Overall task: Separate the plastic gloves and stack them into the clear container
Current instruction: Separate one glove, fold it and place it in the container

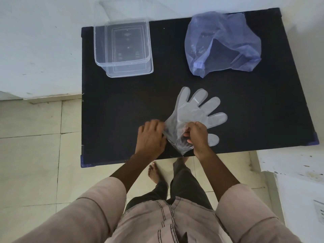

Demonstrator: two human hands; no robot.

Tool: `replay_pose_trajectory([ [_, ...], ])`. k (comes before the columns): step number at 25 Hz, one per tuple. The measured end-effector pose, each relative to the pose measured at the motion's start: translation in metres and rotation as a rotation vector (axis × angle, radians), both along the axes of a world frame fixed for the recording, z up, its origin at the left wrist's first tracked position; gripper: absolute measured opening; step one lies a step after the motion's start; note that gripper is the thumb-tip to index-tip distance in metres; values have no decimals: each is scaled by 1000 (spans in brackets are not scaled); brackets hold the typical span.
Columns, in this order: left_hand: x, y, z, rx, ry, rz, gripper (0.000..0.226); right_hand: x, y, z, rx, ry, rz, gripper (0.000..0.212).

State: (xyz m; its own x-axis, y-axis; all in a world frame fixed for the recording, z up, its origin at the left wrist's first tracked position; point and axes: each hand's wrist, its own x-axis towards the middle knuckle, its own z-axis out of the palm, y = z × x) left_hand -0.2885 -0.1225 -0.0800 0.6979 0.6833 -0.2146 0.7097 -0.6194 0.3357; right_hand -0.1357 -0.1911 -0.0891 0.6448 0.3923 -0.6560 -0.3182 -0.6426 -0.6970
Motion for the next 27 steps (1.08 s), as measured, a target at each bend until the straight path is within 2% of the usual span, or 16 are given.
replay_pose_trajectory([
  [2,-8,-12,-8,39,54,-258,52,-4,4,2,15,-15,-12,23],
  [4,-11,-17,-16,33,98,-303,60,-9,6,2,-13,-78,63,38],
  [6,-10,-18,-18,13,96,-279,62,-13,7,1,-63,-150,146,43],
  [9,-8,-17,-16,-3,72,-273,64,-16,6,-2,-57,-233,225,29],
  [12,-9,-18,-16,-3,22,-233,67,-15,2,-3,-32,-283,180,20],
  [16,-15,-28,-28,121,145,-484,75,-11,-2,-2,-41,-318,166,22],
  [22,0,-24,-23,92,170,-409,89,-5,-3,5,-82,-420,277,25],
  [27,-12,-18,-24,77,249,-358,89,-2,-4,8,-30,-401,236,17],
])
